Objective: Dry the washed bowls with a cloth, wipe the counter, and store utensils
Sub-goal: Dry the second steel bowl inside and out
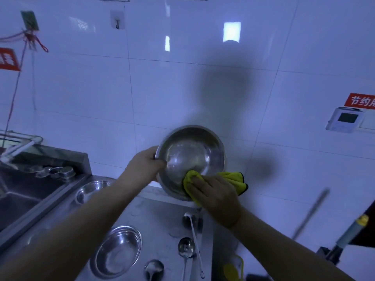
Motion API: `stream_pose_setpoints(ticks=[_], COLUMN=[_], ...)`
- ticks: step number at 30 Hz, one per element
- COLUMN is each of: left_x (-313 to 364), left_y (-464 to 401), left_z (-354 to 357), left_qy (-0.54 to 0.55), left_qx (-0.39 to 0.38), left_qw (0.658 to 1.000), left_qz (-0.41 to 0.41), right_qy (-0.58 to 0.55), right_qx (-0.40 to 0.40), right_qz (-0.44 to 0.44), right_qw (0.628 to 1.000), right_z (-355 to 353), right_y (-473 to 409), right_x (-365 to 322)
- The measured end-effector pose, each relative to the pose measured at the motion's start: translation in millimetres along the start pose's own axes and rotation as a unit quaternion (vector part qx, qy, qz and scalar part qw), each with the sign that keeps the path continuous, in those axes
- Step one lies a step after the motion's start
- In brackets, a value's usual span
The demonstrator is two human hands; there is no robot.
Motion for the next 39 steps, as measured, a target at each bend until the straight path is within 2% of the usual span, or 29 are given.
stream_pose_setpoints(ticks=[2, 6, 9, 11, 13, 15, 16, 19, 23, 26, 28, 30, 33, 35, 36, 39], left_x=[-13, -44, -39, -32, -24, -15, -11, -8, -37, -41, -36, -30, -16, -9, -7, -24], left_y=[13, 29, 25, 21, 16, 9, 5, 6, 26, 24, 21, 18, 11, 6, 6, 17], left_z=[9, 25, 16, 5, -5, -11, -13, -13, 16, 18, 13, 5, -4, -6, -6, 2], left_qy=[0.04, 0.202, 0.181, 0.095, -0.007, -0.07, -0.075, 0.025, 0.184, 0.253, 0.233, 0.164, 0.047, 0.017, 0.024, 0.13], left_qx=[0.073, 0.115, 0.083, 0.056, -0.002, -0.058, -0.061, 0.015, 0.096, 0.111, 0.083, 0.061, -0.033, -0.084, -0.079, 0.009], left_qw=[0.996, 0.972, 0.979, 0.993, 0.999, 0.995, 0.995, 0.998, 0.974, 0.955, 0.962, 0.978, 0.995, 0.994, 0.994, 0.988], left_qz=[0.033, 0.02, 0.036, 0.042, 0.044, 0.036, 0.034, 0.053, 0.093, 0.107, 0.117, 0.11, 0.087, 0.074, 0.075, 0.081], right_qy=[0.002, -0.023, -0.022, -0.017, -0.025, -0.029, -0.024, -0.011, -0.004, -0.007, -0.004, -0.005, -0.01, -0.017, -0.017, -0.013], right_qx=[0.006, 0.014, 0.015, 0.01, -0.002, -0.007, -0.008, 0.005, 0.008, -0.002, -0.003, 0.0, -0.016, -0.03, -0.033, -0.039], right_qz=[0.064, 0.117, 0.07, -0.001, -0.075, -0.115, -0.116, -0.059, 0.077, 0.093, 0.06, 0.003, -0.086, -0.103, -0.093, -0.008], right_qw=[0.998, 0.993, 0.997, 1.0, 0.997, 0.993, 0.993, 0.998, 0.997, 0.996, 0.998, 1.0, 0.996, 0.994, 0.995, 0.999], right_z=[0, 6, 7, 7, 7, 7, 6, 3, 2, 2, 0, -3, -5, -4, -4, -2], right_y=[-8, -11, -1, 6, 10, 10, 8, -3, -17, -16, -13, -8, 1, 6, 7, 0], right_x=[-6, -31, -37, -31, -21, -11, -7, -7, -22, -36, -36, -28, -13, -9, -9, -13])
Point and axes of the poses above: each hand's wrist, its own y-axis away from the middle knuckle, its own z-axis out of the palm, x = y × z, the point moved 7 cm from there along -y, towards the middle knuckle, and after that the axes turned 12 degrees about y, right-handed, at the moved point
